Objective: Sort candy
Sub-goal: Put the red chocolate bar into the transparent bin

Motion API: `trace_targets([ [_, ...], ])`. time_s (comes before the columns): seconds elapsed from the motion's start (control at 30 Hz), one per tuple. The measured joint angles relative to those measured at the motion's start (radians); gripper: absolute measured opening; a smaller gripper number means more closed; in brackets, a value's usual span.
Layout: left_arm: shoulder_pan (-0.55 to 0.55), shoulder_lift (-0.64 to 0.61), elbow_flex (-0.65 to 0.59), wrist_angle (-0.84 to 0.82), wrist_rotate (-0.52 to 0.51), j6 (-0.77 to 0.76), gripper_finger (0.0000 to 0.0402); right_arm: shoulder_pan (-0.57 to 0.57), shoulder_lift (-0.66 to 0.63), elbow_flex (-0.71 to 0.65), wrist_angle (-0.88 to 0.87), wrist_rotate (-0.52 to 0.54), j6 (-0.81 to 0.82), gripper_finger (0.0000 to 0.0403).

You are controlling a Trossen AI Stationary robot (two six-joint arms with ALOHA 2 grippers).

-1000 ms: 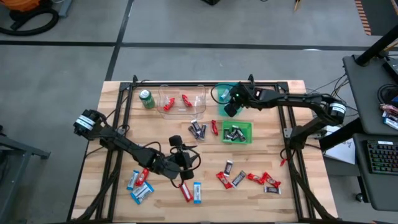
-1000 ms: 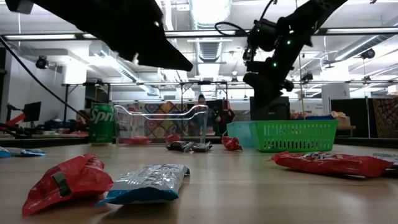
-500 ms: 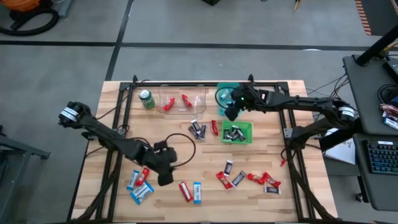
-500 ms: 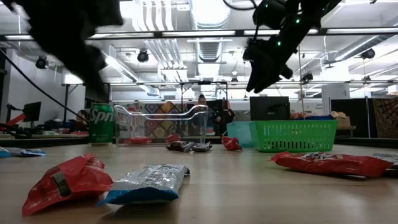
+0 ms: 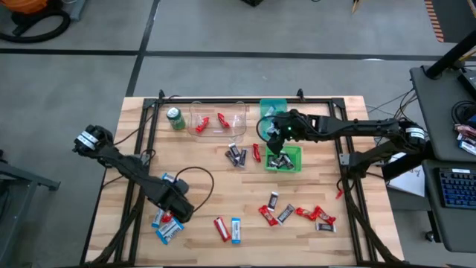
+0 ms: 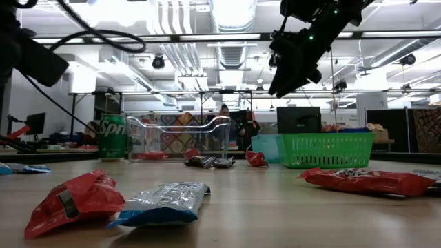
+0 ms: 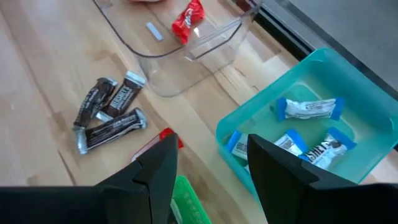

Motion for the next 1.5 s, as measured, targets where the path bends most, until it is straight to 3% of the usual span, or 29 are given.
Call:
trace_targets([
  [0.6,0.000,0.153,-0.003,0.094,-0.004,0.054,0.0152,0.019,0.000,0.000,-0.003,0.000,0.015,0.0178],
  [1.17,0.000,0.159,0.001,0.103,-0.031,0.075,0.0035,0.025,-0.008,-0.001,-0.009,-0.001,0.025,0.0178],
  [1.37,0.002,0.140,0.080,-0.013,-0.105,0.124,0.0011,0.043,-0.084,-0.002,-0.008,-0.001,0.030,0.0178],
  [1.5,0.009,0.118,0.161,-0.110,-0.217,0.177,0.0003,0.102,-0.135,-0.002,-0.007,-0.003,0.030,0.0178],
])
